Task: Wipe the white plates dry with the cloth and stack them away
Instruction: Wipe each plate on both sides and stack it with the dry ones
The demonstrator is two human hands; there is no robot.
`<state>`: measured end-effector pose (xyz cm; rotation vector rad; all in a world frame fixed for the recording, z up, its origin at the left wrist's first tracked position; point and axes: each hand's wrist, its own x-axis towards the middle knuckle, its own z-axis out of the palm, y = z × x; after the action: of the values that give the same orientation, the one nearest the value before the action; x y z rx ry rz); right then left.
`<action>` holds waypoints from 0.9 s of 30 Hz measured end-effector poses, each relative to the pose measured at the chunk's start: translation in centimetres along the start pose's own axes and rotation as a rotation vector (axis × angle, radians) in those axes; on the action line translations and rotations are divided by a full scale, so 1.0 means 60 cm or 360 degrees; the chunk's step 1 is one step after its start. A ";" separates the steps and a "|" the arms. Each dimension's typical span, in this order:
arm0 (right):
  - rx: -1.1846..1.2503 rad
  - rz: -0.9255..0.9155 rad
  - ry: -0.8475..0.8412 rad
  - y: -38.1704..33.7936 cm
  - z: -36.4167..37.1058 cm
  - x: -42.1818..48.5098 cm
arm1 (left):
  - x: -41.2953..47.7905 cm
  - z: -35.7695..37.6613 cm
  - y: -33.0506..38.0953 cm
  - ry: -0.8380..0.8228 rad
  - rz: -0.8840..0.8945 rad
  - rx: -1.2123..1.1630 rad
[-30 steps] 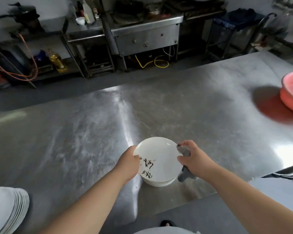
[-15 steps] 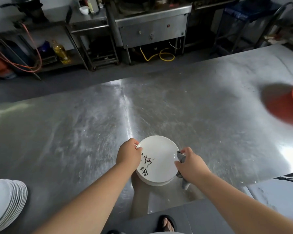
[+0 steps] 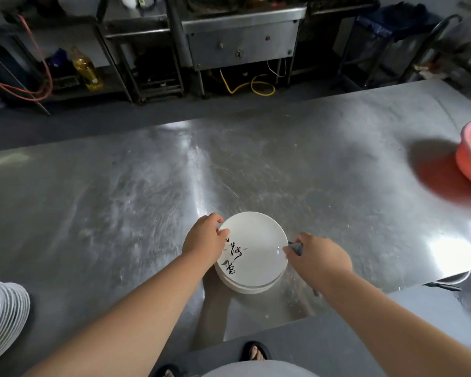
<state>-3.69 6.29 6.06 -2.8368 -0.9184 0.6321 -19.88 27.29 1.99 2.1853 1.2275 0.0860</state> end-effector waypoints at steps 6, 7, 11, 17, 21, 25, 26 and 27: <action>-0.0187 -0.0317 0.0047 -0.115 -0.020 -0.009 | -0.023 -0.074 -0.094 0.0066 -0.0115 -0.0079; -0.0207 -0.0387 0.0030 -0.147 -0.017 -0.008 | -0.034 -0.095 -0.120 0.0093 -0.0150 -0.0107; -0.0205 -0.0667 -0.0065 -0.297 0.012 -0.020 | -0.099 -0.187 -0.251 0.0238 -0.0303 -0.0137; -0.0150 -0.0889 -0.0257 -0.541 0.091 -0.090 | -0.232 -0.345 -0.457 0.0634 -0.0599 -0.0304; -0.0070 -0.1038 -0.0415 -0.692 0.158 -0.157 | -0.320 -0.431 -0.588 0.0925 -0.0819 -0.0400; 0.0023 -0.1021 -0.0677 -0.820 0.222 -0.214 | -0.382 -0.474 -0.717 0.0913 -0.1056 -0.0439; -0.0002 -0.1030 -0.0682 -0.846 0.237 -0.224 | -0.389 -0.480 -0.744 0.0891 -0.1102 -0.0443; -0.0030 -0.1044 -0.0668 -0.868 0.253 -0.231 | -0.394 -0.483 -0.767 0.0868 -0.1138 -0.0436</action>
<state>-48.23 40.10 8.24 -2.2125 -1.8002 1.1163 -77.72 39.86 5.74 1.4193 2.0884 0.5389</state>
